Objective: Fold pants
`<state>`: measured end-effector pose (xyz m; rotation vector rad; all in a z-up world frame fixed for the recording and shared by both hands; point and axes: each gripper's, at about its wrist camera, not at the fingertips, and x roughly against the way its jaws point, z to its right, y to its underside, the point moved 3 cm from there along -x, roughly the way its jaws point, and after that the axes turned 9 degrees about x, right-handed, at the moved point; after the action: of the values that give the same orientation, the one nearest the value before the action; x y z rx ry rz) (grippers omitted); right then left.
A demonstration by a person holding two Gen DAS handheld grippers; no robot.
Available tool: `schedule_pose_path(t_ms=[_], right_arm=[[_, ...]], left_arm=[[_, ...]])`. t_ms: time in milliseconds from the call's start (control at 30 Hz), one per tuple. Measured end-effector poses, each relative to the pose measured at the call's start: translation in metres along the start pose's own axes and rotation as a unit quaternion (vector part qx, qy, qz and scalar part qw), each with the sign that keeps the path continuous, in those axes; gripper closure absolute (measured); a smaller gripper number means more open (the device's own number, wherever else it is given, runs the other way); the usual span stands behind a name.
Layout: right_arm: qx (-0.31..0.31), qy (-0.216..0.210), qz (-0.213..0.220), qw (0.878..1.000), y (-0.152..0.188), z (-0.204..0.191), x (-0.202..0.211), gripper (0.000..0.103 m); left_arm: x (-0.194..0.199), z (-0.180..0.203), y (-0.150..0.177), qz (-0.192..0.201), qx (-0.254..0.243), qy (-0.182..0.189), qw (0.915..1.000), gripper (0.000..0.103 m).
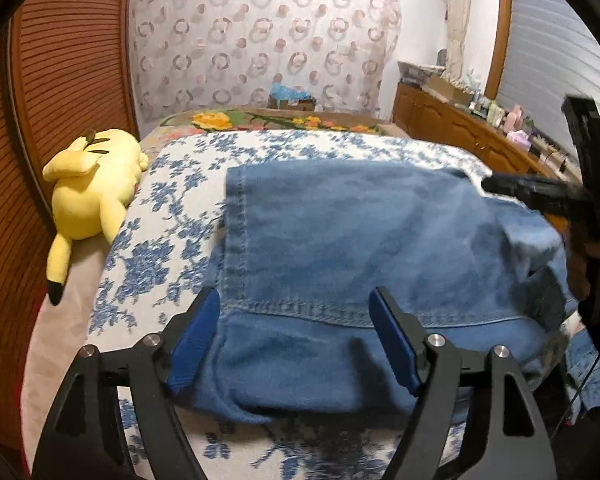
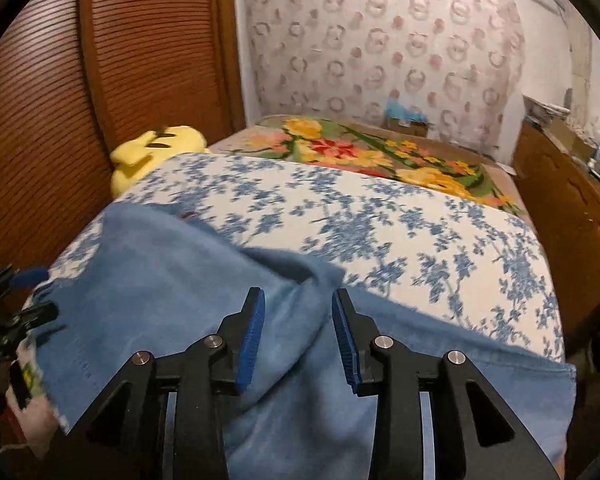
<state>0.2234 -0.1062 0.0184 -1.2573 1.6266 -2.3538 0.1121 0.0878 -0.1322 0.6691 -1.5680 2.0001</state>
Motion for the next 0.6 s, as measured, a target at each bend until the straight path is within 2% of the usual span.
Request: schedule_pose_path(t_ms=[133,233,500,600], right_arm=[[-0.009,-0.009,0.008,1.0,0.023,0.009,0.029,0.067],[-0.024,0.004,0.013,1.0,0.05,0.029,0.056,0.067],[-0.075,0.083,-0.012,0.994,0.144,0.101,0.115,0.062],[-0.102,0.099,-0.021,0.99,0.173,0.123,0.128,0.061]], left_arm=[[0.005,0.018,0.0,0.01,-0.015,0.008,0.9998,0.025],[0.007,0.034,0.0,0.009,-0.025,0.019,0.9995,0.025],[0.006,0.074,-0.002,0.009,-0.049,0.039,0.998,0.025],[0.005,0.089,-0.003,0.008,-0.058,0.045,0.9972,0.025]])
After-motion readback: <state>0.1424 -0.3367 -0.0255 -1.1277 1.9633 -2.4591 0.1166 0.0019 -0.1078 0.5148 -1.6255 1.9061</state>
